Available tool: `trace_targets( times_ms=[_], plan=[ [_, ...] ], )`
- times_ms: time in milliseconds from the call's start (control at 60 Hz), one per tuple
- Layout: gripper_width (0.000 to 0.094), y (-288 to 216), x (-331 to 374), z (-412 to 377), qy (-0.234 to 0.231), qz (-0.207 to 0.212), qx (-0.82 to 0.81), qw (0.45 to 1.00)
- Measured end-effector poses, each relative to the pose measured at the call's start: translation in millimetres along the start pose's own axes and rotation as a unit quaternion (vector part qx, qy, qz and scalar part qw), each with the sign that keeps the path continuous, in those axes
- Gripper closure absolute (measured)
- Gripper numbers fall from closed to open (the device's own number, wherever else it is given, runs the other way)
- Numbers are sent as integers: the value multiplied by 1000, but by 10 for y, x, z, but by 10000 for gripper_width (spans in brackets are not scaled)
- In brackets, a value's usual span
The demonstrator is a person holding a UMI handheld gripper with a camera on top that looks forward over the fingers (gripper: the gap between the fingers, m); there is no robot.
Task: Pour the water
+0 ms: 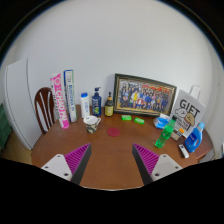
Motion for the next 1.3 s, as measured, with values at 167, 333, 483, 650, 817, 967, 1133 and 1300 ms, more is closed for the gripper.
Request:
trace_targets(
  times_ms=[167,333,483,650,817,967,1133,1300],
  plan=[
    [84,173,-155,445,31,-14,-27,999],
    [83,417,-458,1244,72,-16,-51,996],
    [82,602,-941,2069,97,-6,-61,993],
    [82,521,-1703,2809,102,32,-82,991],
    [82,330,-2492,3191,89,65,-98,989],
    [146,257,-3015,3304,88,74,-102,988],
    [439,210,-3147,3316,96,98,-85,987],
    [554,201,-3155,3315,115,96,-69,986]
  ],
)
Point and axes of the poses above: the point between the fingertips, and its own axes, seen from behind it with the camera up: z to the right, y down, x backward, against the way the camera looks, the point moved 6 cm from there along x, backward, against the way the camera looks, and after that the axes turned 7 degrees about -z, right-handed, at the moved point
